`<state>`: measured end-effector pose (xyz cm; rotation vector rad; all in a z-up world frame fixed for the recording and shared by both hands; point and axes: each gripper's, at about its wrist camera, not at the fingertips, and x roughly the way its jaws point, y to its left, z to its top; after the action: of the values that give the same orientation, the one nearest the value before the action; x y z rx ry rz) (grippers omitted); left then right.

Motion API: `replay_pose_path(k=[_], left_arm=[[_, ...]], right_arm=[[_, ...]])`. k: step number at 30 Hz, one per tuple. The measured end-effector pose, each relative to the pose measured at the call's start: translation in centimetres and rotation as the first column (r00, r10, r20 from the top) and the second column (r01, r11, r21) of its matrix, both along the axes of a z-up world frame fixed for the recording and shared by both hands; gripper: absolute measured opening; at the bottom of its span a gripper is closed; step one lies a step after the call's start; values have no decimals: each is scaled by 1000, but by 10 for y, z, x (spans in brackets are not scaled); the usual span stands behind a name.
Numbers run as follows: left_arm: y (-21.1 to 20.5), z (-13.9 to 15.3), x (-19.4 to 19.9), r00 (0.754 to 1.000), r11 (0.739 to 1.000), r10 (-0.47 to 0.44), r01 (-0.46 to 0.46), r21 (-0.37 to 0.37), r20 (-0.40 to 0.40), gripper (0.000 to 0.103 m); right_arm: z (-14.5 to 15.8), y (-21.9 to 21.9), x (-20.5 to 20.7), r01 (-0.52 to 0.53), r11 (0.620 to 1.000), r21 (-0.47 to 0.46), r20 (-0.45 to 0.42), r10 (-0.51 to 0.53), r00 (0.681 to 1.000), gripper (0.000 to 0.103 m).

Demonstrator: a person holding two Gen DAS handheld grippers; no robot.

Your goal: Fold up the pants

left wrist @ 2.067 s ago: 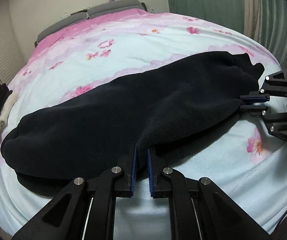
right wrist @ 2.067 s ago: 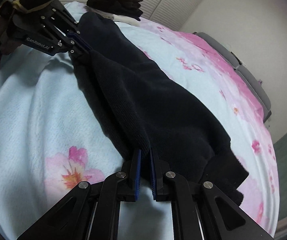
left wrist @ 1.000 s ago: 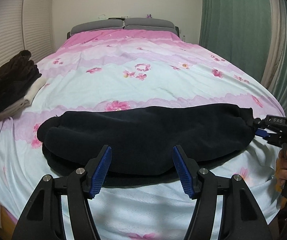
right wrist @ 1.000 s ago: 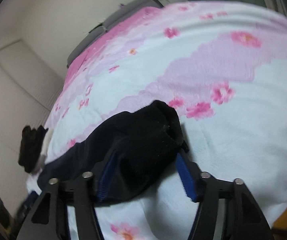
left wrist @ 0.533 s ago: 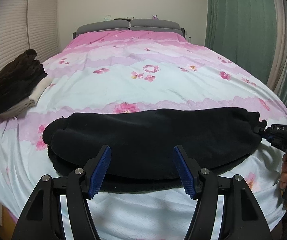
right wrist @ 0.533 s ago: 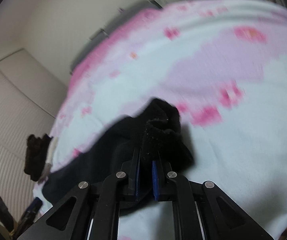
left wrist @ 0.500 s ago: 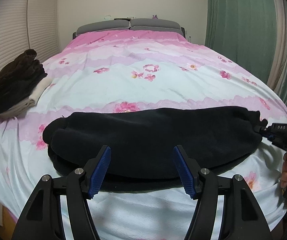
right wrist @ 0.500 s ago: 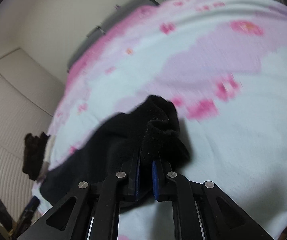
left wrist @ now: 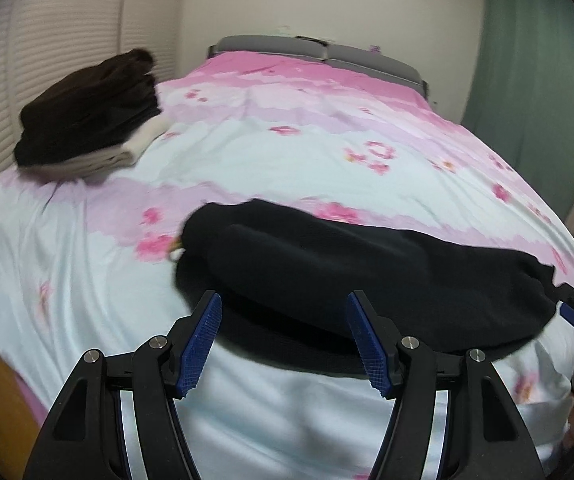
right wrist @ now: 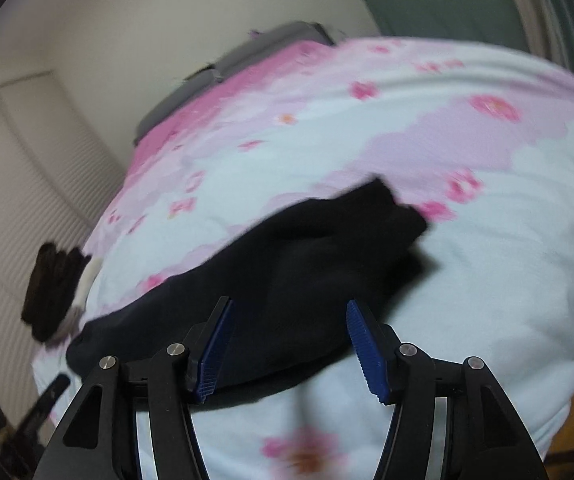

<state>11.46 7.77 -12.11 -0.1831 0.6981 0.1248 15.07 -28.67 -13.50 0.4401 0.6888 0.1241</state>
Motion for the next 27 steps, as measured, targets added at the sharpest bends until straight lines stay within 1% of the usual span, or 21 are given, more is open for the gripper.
replay_pose_path(k=[4,6,9,10,12,15,17,19,21,23,27], left_arm=[[30,-4,9,998,996,55,-55,-71,-1,64],[39,-8,17,998,993,62,-63,-98,-9,64],[51,-17,32,998,980,56,-63,-187,-41,63],[54,-20,36,997,971,53,-63,-230,-48,60],[56,-24,41,997,961,50,-63,-268,-55,51],[55,-26,48,997,962,49,-62,-267,-54,48],[54,-28,52,997,962,49,-61,-264,-53,40],[54,-29,55,998,962,40,-54,-267,-56,21],[55,-30,55,998,958,31,-45,-282,-53,16],[56,-26,49,998,958,37,-47,-284,-41,15],[49,-9,29,999,966,54,-53,-252,-3,14]], right_arm=[[16,44,-4,-101,991,-91,69,107,992,59],[21,63,-4,-149,981,-123,91,161,983,59],[25,83,-1,-192,971,-145,108,209,972,59],[25,87,-1,-202,968,-148,109,219,970,59],[24,95,2,-220,964,-150,101,236,967,59],[20,98,4,-237,961,-139,85,250,964,59],[16,100,5,-243,960,-136,73,255,964,59],[11,101,6,-244,961,-133,62,254,965,59],[8,100,6,-242,962,-123,49,250,967,59],[7,97,6,-239,965,-110,41,245,969,59],[12,96,2,-231,966,-119,54,238,970,59]])
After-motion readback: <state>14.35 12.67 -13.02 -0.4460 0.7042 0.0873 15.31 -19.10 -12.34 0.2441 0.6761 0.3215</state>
